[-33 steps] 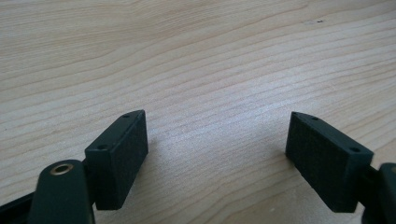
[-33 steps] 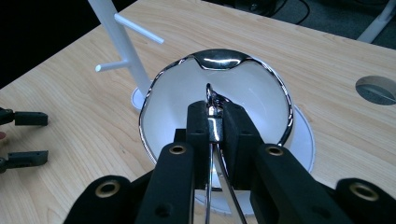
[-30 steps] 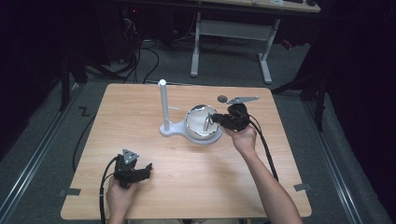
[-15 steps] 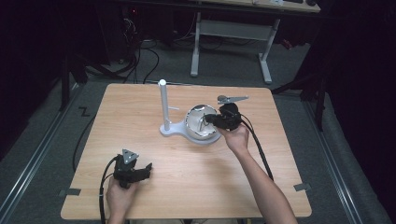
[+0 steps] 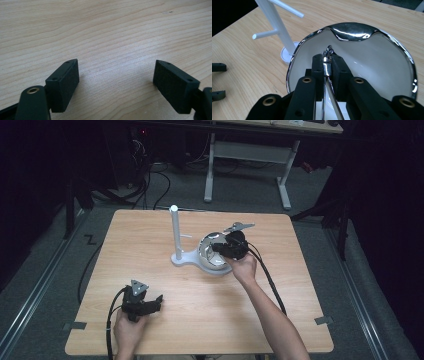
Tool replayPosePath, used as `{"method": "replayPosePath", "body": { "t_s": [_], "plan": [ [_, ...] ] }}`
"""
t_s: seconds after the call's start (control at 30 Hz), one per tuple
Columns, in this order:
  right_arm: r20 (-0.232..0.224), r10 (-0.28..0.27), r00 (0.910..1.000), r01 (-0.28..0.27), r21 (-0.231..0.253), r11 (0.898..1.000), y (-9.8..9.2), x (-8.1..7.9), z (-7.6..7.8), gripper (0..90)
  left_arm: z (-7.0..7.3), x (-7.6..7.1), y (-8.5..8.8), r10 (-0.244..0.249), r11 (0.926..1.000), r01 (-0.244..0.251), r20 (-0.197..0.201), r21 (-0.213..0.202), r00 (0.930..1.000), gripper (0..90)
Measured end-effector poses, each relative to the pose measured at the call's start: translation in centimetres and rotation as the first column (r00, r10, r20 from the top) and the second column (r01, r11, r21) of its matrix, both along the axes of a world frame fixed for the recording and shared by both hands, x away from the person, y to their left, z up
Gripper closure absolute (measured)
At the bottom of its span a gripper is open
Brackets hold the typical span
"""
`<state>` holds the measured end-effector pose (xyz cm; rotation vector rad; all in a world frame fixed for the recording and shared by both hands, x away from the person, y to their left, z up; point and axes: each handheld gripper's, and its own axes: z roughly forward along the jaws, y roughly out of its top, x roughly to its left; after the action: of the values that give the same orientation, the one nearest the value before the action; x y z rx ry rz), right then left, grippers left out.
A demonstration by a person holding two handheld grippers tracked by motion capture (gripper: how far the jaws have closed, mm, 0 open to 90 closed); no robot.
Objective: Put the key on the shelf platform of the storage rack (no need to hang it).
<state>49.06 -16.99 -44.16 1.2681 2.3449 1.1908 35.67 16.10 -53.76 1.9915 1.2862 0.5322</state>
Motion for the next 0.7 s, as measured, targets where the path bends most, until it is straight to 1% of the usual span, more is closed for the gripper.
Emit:
{"method": "replayPosePath", "body": {
  "t_s": [0.13,0.23,0.37,0.4,0.47,0.5,0.6,0.67,0.7],
  "plan": [
    [0.002,0.003,1.0,-0.003,-0.018,1.0,0.6,0.4,-0.4,81.9,0.0,0.0,0.0,0.0,1.0,0.0,0.0,0.0,1.0,21.3],
    [0.008,-0.002,1.0,0.002,-0.017,1.0,1.1,0.6,-0.6,81.8,0.0,0.0,0.0,0.0,1.0,0.0,0.0,-0.001,1.0,21.3],
    [0.003,-0.004,1.0,0.004,-0.02,1.0,1.6,0.8,-1.0,81.5,0.0,0.0,0.0,0.0,1.0,0.0,0.001,-0.001,1.0,21.3],
    [0.004,-0.002,1.0,0.002,-0.023,1.0,1.7,0.8,-1.2,80.2,0.0,0.0,0.0,0.0,1.0,0.0,0.0,-0.002,1.0,21.3],
    [0.006,-0.009,0.9999,0.009,-0.024,1.0,1.7,0.8,-1.2,72.9,0.0,0.0,0.0,0.001,1.0,-0.001,0.001,-0.003,1.0,21.4],
    [0.006,-0.009,0.9999,0.009,-0.019,1.0,1.7,0.8,-1.2,72.0,0.0,0.0,0.0,0.001,1.0,-0.001,0.001,-0.003,1.0,21.3],
    [0.013,-0.004,0.9999,0.004,-0.029,1.0,1.4,0.6,-1.0,66.6,0.0,0.0,0.0,0.0,1.0,0.0,0.001,-0.002,1.0,21.4],
    [0.03,-0.007,0.9995,0.008,-0.025,1.0,1.0,0.4,-0.8,62.4,0.0,0.0,0.0,0.0,1.0,0.0,0.001,-0.002,1.0,21.4],
    [0.039,-0.014,0.9992,0.014,-0.013,1.0,0.8,0.2,-0.7,60.7,0.0,0.0,0.0,0.0,1.0,0.0,0.001,-0.002,1.0,21.4]
  ]
}}
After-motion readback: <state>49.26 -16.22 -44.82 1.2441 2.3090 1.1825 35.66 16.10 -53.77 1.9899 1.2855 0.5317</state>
